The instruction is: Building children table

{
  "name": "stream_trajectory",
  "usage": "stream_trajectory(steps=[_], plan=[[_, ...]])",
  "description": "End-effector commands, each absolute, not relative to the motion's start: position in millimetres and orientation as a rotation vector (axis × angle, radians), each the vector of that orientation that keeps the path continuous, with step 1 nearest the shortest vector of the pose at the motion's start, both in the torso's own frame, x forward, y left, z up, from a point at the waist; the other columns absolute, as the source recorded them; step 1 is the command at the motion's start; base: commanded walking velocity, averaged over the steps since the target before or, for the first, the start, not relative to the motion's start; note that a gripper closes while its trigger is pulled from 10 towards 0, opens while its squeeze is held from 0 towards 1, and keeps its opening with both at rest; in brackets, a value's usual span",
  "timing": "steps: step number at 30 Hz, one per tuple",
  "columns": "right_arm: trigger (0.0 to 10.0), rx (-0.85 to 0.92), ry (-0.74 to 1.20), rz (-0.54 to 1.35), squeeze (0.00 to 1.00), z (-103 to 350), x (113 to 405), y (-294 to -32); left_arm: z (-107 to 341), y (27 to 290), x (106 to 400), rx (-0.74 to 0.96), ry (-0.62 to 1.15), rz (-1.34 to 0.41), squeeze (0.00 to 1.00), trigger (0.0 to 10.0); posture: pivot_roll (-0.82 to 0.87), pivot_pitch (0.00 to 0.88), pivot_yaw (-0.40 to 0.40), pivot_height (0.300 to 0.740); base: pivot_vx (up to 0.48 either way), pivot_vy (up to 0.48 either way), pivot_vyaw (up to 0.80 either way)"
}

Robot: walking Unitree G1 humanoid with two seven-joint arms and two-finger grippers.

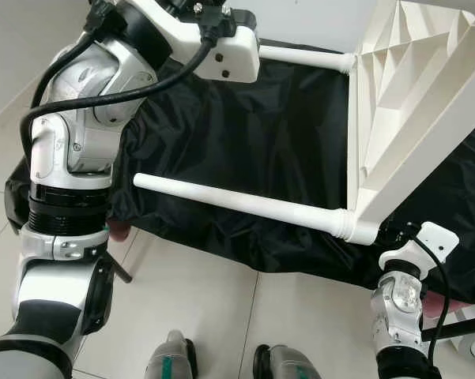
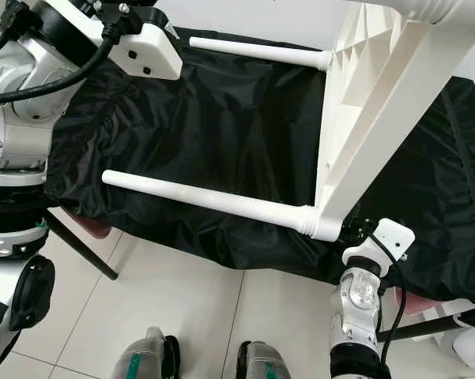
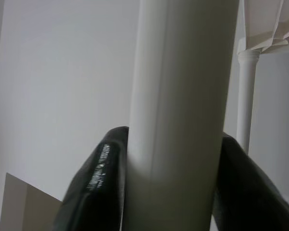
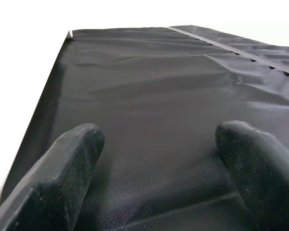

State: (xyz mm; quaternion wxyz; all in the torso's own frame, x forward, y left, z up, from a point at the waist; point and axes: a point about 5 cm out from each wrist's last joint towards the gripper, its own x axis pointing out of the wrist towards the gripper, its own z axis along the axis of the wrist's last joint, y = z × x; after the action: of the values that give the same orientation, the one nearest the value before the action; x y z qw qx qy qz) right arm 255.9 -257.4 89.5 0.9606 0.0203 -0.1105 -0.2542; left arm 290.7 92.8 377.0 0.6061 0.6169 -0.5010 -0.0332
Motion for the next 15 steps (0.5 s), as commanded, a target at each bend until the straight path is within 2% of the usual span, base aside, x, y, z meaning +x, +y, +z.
stream_trajectory(steps=[1,11,15], plan=[[10.0,0.04,-0.215,-0.523,0.0,86.1,252.3,-256.9,390.6,100.2,280.3,1.236,-1.342,0.121,0.0,0.0,0.1,0.103,0.038,0.74,0.0,0.0,0.0],[10.0,0.054,-0.185,-0.507,0.0,77.5,247.0,-249.1,385.3,114.2,290.6,1.227,-1.187,0.112,0.0,0.0,0.1,0.115,0.03,0.74,0.0,0.0,0.0],[10.0,0.091,-0.183,-0.446,0.0,76.2,248.2,-238.8,387.0,130.1,300.0,1.128,-1.075,0.158,0.0,0.0,0.1,0.114,0.023,0.74,0.0,0.0,0.0]])
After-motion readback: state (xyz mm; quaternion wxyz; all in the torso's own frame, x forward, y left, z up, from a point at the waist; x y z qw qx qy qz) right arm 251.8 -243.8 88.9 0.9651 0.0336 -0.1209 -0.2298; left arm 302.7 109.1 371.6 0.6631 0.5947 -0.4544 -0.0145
